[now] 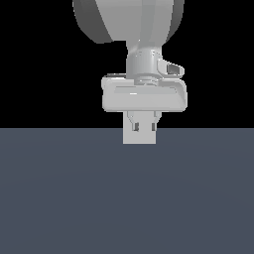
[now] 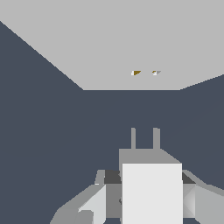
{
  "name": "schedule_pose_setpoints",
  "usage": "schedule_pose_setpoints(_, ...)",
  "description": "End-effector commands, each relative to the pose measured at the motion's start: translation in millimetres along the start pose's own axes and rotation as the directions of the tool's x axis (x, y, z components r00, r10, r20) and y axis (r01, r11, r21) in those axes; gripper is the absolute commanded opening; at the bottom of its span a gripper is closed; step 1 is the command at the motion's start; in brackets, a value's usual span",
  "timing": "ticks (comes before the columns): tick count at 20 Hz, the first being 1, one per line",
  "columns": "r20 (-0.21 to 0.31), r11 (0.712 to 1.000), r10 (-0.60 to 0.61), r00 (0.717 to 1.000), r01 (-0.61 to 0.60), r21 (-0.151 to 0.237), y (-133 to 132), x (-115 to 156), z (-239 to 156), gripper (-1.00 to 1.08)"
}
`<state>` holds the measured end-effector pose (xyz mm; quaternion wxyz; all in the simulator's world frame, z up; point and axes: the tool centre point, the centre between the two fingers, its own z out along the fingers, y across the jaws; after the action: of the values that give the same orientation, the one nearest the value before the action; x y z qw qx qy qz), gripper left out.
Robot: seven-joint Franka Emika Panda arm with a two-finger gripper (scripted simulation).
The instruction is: Plug the charger into the wall socket.
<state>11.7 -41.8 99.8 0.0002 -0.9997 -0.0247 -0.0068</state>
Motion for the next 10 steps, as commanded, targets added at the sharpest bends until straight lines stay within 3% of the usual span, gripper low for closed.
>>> schedule_pose_setpoints(1, 0.000, 1.000, 0.000, 1.000, 0.000, 0.000, 0, 0, 0, -1.00)
schedule_pose_setpoints(10, 0.000, 1.000, 0.000, 1.000, 0.000, 0.000, 0, 17, 0, -1.00)
